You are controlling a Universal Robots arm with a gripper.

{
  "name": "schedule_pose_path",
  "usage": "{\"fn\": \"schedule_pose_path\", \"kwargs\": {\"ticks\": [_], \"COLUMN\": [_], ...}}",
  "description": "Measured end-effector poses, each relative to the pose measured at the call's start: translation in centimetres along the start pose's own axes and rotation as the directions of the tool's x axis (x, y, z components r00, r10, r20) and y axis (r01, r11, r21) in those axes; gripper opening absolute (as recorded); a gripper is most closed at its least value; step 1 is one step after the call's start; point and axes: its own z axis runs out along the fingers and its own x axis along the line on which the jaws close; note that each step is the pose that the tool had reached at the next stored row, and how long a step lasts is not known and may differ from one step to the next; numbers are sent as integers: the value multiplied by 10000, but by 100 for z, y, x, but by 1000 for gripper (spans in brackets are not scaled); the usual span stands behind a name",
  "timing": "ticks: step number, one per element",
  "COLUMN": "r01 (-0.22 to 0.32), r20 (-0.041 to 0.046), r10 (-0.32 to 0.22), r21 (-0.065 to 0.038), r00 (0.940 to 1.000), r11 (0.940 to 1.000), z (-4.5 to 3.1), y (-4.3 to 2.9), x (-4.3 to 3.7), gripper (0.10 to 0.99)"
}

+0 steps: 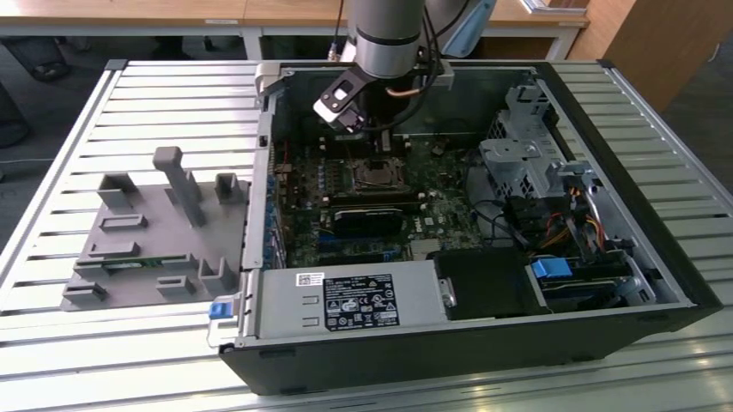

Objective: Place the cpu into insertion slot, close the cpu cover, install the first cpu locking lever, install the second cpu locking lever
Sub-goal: 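Install the first cpu locking lever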

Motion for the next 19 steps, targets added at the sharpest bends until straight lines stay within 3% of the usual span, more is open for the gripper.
{"fn": "schedule_pose_path", "kwargs": {"ticks": [10,15,19], "r01": [-1,-1,-1], "r20": [1,0,0], "r10": [1,1,1], "r21": [0,0,0], "r00": [10000,10000,10000], "r11": [10000,10000,10000], "z": [-39,-118,-227], "y": [2,3,4], "x": [-1,-3,-6], "gripper": [106,106,106]}}
